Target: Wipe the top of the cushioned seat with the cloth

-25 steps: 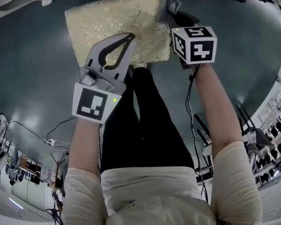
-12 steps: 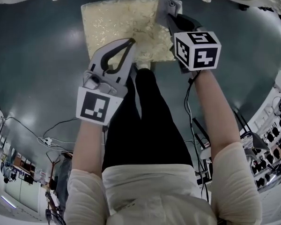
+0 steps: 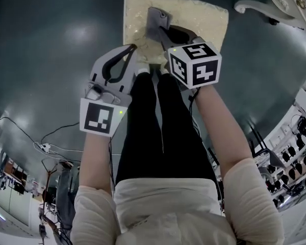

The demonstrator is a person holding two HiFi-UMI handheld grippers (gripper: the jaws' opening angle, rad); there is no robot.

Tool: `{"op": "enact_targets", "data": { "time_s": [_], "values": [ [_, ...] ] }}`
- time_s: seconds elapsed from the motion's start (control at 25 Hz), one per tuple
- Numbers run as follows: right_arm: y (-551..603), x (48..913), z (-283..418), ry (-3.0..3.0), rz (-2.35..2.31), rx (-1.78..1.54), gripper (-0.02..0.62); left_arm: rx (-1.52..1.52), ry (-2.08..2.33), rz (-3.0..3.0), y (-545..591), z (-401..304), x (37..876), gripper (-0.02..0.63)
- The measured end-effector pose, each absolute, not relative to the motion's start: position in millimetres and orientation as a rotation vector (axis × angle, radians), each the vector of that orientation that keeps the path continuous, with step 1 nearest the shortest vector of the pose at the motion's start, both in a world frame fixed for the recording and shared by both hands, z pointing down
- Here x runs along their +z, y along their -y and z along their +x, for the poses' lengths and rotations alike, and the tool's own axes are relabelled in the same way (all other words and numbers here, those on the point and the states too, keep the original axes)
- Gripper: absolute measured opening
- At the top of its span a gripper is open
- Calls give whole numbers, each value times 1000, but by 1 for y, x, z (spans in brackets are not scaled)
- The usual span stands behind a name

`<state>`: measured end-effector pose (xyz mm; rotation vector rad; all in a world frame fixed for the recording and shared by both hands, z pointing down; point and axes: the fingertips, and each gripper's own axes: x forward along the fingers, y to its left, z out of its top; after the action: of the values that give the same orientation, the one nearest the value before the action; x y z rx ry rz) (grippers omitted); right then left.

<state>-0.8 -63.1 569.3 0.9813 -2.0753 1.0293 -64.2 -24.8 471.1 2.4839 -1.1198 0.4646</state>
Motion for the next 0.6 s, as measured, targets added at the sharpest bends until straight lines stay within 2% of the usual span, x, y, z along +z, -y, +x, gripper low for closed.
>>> {"op": "enact_targets", "data": {
  "time_s": [0.32, 0.6],
  "values": [
    [49, 592, -65, 2046, 876, 1029, 26, 479, 1170, 2452, 20, -124, 478, 3],
    [41, 611, -69, 1988, 867, 1040, 26, 444, 1176, 2427, 14, -138, 487, 3]
  ]
}}
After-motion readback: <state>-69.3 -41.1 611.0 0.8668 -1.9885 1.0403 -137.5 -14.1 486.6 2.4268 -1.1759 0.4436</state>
